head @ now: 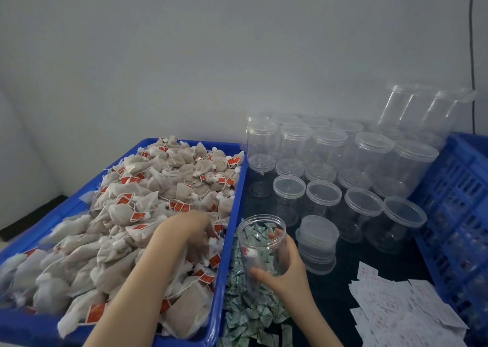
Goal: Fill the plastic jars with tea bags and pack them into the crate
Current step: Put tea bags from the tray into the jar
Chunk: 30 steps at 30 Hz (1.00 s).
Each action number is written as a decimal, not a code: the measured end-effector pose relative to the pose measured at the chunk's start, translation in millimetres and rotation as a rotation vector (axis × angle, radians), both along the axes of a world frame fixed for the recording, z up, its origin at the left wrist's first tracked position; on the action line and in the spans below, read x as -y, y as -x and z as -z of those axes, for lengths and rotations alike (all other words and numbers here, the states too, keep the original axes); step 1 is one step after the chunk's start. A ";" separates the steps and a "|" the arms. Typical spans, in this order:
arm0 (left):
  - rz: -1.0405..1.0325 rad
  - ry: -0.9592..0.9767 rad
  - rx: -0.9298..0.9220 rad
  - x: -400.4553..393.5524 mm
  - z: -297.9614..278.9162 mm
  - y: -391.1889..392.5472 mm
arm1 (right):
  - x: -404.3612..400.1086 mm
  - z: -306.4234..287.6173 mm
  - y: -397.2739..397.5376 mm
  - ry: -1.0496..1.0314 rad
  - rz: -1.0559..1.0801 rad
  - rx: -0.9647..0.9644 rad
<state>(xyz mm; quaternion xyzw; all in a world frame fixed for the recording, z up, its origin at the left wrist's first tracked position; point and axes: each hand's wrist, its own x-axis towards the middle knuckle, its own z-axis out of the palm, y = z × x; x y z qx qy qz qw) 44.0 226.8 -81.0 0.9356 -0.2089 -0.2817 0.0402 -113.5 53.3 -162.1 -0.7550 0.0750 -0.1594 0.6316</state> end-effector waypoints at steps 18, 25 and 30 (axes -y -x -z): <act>0.056 -0.013 0.471 4.5 -9.0 -1.2 | -2.2 -1.1 -2.6 -0.029 -0.018 -0.024; 0.050 0.113 0.508 1.4 -5.1 -6.8 | -3.0 -1.4 -2.1 -0.032 -0.017 -0.027; -0.054 0.385 0.568 4.6 -12.9 -8.3 | -2.5 -1.9 -1.9 -0.017 -0.015 -0.035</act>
